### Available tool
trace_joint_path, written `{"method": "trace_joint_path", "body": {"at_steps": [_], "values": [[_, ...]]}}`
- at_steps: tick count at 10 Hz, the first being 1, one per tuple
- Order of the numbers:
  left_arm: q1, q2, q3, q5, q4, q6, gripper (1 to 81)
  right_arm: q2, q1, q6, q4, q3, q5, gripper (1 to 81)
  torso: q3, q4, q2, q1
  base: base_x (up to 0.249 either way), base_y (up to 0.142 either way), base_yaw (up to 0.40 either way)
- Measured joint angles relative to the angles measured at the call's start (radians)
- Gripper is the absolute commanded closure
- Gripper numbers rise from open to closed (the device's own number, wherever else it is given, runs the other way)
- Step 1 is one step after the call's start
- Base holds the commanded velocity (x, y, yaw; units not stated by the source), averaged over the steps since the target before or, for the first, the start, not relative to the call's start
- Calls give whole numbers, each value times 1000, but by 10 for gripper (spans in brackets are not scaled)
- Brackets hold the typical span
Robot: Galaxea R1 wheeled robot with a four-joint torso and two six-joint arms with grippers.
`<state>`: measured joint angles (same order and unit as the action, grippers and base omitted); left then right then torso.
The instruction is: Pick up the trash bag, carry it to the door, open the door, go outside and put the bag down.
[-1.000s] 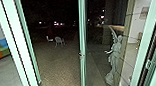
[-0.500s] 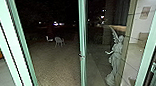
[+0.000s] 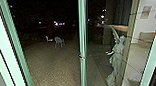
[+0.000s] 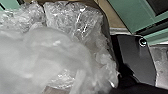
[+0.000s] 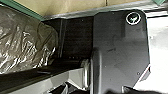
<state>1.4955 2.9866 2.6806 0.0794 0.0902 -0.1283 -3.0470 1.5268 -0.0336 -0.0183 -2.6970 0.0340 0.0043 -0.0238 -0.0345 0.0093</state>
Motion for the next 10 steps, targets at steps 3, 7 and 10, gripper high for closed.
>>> {"method": "trace_joint_path", "body": {"at_steps": [3,7,10], "values": [[4,-1,4,0,0,0,811,-3,-2,0,0,-2,2,10,0,0,0,0,94,0,0],[15,0,1,-3,0,0,811,0,10,0,-1,-6,7,10,0,0,-1,-4,91,0,0],[1,0,2,0,0,0,811,0,0,0,-2,-4,0,10,0,0,-1,-3,91,0,0]]}}
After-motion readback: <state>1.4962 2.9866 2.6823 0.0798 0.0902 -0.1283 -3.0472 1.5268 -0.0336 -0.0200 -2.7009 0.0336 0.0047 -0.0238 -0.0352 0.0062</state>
